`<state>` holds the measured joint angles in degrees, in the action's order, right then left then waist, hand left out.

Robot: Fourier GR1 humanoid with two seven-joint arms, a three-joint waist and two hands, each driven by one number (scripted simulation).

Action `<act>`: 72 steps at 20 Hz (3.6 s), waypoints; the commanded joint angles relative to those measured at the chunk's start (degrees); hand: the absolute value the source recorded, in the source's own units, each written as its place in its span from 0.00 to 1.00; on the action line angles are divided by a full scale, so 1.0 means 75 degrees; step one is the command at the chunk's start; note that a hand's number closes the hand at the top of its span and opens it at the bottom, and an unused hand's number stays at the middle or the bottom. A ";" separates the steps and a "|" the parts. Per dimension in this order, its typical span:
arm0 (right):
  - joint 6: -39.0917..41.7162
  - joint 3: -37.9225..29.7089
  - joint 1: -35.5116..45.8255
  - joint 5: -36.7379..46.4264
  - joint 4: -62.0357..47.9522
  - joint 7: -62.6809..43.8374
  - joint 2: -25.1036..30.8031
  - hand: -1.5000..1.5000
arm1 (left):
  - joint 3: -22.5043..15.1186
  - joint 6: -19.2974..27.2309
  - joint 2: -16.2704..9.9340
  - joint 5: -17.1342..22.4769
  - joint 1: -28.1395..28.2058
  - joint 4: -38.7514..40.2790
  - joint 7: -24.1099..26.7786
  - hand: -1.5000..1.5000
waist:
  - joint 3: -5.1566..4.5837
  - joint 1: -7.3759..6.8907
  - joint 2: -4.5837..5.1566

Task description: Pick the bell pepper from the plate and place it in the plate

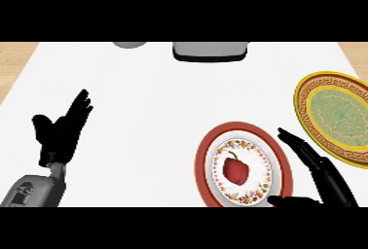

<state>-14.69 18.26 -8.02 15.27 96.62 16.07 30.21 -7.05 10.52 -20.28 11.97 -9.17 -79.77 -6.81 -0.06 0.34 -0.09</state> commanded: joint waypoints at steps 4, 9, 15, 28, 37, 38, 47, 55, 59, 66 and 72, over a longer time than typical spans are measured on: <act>0.0543 0.0425 -0.0234 0.1315 0.1614 -0.2170 0.0241 0.00 | 0.0297 -0.0222 0.0054 -0.0016 0.0072 -0.0062 -0.0219 0.50 | 0.0001 -0.0016 0.0001; 0.1385 0.0653 0.0033 0.1682 0.1334 -0.3032 0.0245 0.00 | 0.0383 -0.0406 0.0017 -0.0076 0.0326 -0.0339 -0.0127 0.50 | 0.0004 -0.0057 0.0003; 0.2276 0.1329 0.1007 0.2984 0.1477 -0.4894 -0.0142 0.00 | 0.0536 -0.0623 0.0165 -0.0139 -0.0023 0.0355 0.0197 0.50 | -0.0001 -0.0060 0.0018; 0.4403 0.1510 0.1761 0.3782 0.0972 -0.6365 -0.1225 0.00 | 0.0706 -0.0543 0.0445 -0.0643 -0.0213 -0.0109 -0.0563 0.50 | 0.0006 -0.0053 0.0008; 0.3807 0.1005 0.1721 0.4692 -0.0635 -0.5138 -0.1785 0.00 | 0.0919 -0.0832 0.0737 -0.0909 0.0235 -0.0703 -0.0651 0.50 | 0.0009 -0.0061 0.0008; 0.4101 0.0946 0.1982 0.4729 -0.0738 -0.5179 -0.1841 0.00 | 0.1197 -0.1049 0.0575 -0.0782 -0.0010 -0.0464 -0.0492 0.50 | 0.0008 -0.0059 0.0010; 0.4590 0.1278 0.2134 0.5465 -0.1303 -0.5422 -0.2632 0.00 | 0.1305 -0.1266 0.0858 -0.1104 0.0108 0.0079 0.0116 0.50 | 0.0006 -0.0061 0.0013; 0.4728 0.1320 0.1774 0.5466 -0.1083 -0.4367 -0.2480 1.00 | 0.1369 -0.1101 0.1012 -0.1347 -0.0259 0.0080 -0.0387 0.50 | 0.0007 -0.0028 0.0011; 0.4067 0.1355 0.1636 0.5751 -0.1301 -0.4308 -0.2858 1.00 | 0.1203 -0.1085 0.1195 -0.1282 0.0227 -0.0780 -0.0889 0.50 | 0.0009 -0.0054 0.0001; 0.3263 0.0070 0.2695 0.5671 -0.1881 -0.4615 -0.3396 1.00 | 0.1658 -0.1379 0.0826 -0.1284 -0.0467 0.0389 -0.0276 0.50 | 0.0007 -0.0035 0.0035; 0.1937 -0.0600 0.3579 0.6143 -0.1634 -0.5169 -0.3711 1.00 | 0.1484 -0.1226 0.1115 -0.1372 -0.0117 0.0160 -0.0216 0.50 | 0.0006 0.0007 0.0011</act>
<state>5.76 15.60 17.58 59.17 81.35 -20.82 3.37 3.71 0.86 -12.54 1.93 -9.20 -80.77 -9.46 -0.07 -0.29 0.03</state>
